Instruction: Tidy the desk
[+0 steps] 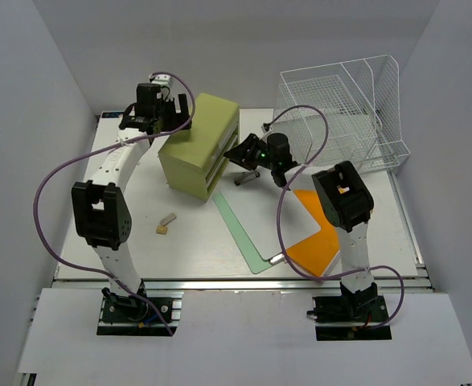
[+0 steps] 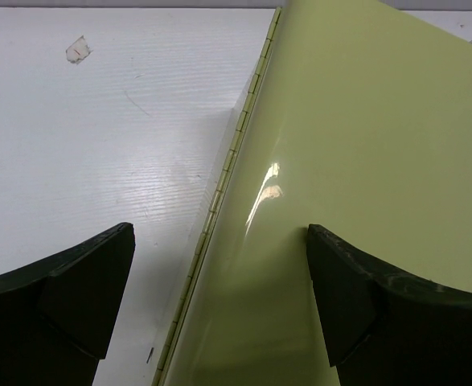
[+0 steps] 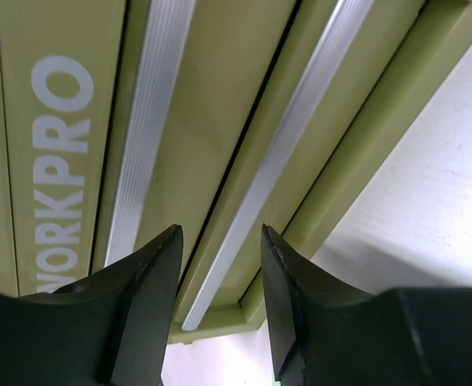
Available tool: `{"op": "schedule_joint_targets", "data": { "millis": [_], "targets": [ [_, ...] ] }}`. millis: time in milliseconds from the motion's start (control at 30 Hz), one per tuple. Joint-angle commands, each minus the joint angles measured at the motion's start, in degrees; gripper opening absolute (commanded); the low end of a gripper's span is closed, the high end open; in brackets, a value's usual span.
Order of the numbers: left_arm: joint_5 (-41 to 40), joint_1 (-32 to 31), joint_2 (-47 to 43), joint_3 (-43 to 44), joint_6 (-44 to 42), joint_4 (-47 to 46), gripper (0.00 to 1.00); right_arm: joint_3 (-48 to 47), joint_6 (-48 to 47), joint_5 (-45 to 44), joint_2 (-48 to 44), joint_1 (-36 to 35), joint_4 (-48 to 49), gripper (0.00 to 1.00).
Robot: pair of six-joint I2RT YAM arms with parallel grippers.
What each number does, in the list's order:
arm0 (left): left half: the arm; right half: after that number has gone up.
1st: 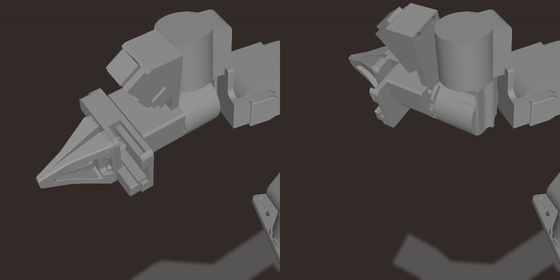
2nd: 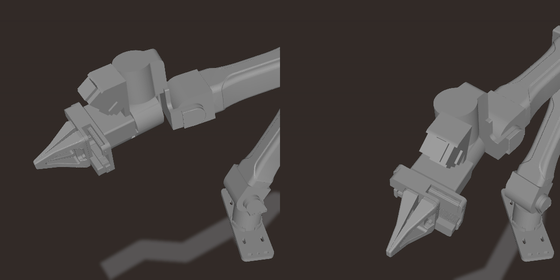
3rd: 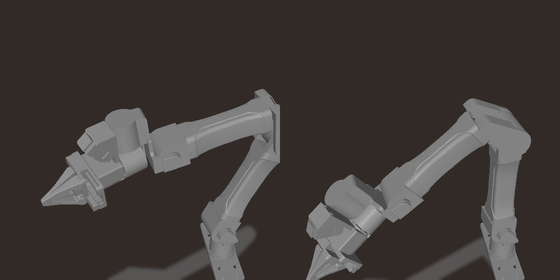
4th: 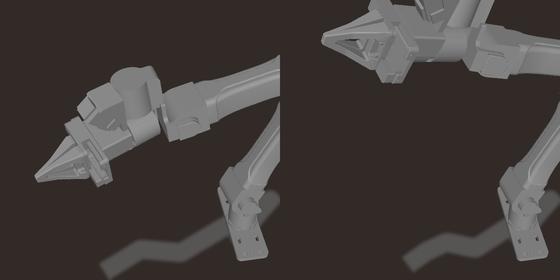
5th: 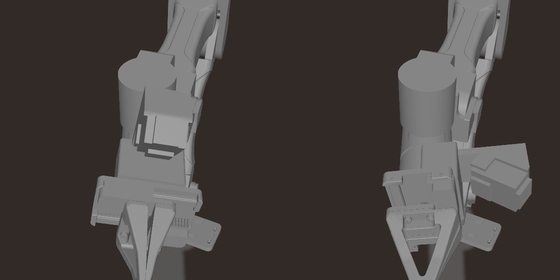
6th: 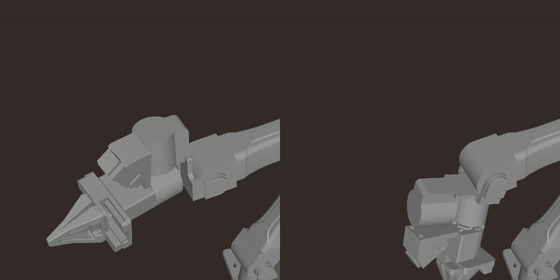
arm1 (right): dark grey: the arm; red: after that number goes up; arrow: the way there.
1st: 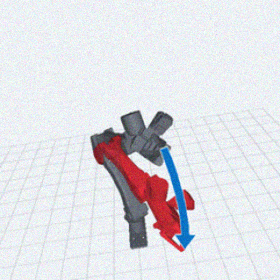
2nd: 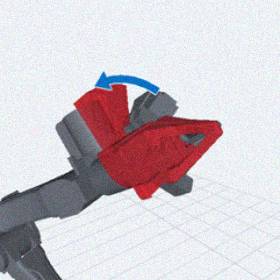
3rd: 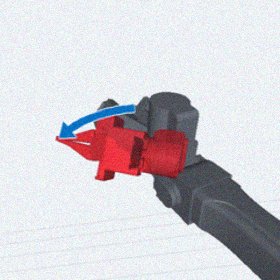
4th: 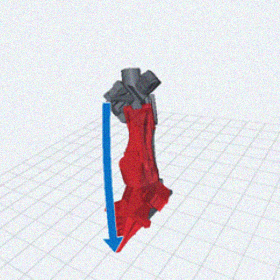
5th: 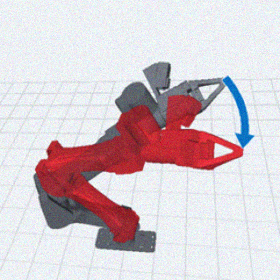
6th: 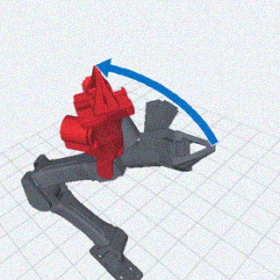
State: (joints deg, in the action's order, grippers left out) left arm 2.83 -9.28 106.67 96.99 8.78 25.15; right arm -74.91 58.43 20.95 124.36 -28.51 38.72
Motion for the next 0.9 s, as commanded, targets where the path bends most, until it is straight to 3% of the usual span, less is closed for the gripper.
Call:
{"op": "schedule_joint_targets", "data": {
  "millis": [0, 167, 400, 633, 867],
  "targets": [
    [-3.6, 0.4, 6.0, -2.9, -3.9, 14.1, 0.95, -4.0, 1.0, -1.2, 1.7, 0.1, -0.5, 0.5],
    [-3.4, 0.4, 7.0, -1.7, -4.1, 14.6, 0.95, -5.2, 1.5, -5.4, 2.7, -0.8, -4.3, 0.52],
    [-3.0, 0.5, 8.2, -0.6, -4.7, 14.7, 0.95, -4.5, 4.8, -7.0, 4.9, -1.6, -1.9, 0.53],
    [-2.9, 0.5, 9.3, -0.5, -5.5, 14.7, 0.94, -4.4, 8.9, -5.8, 9.1, -2.2, 13.5, 0.5],
    [0.4, 0.6, 9.6, -0.9, -6.0, 13.9, 0.93, -2.0, 12.4, -7.9, 10.6, -2.6, 21.7, 0.44]
  ]
}}
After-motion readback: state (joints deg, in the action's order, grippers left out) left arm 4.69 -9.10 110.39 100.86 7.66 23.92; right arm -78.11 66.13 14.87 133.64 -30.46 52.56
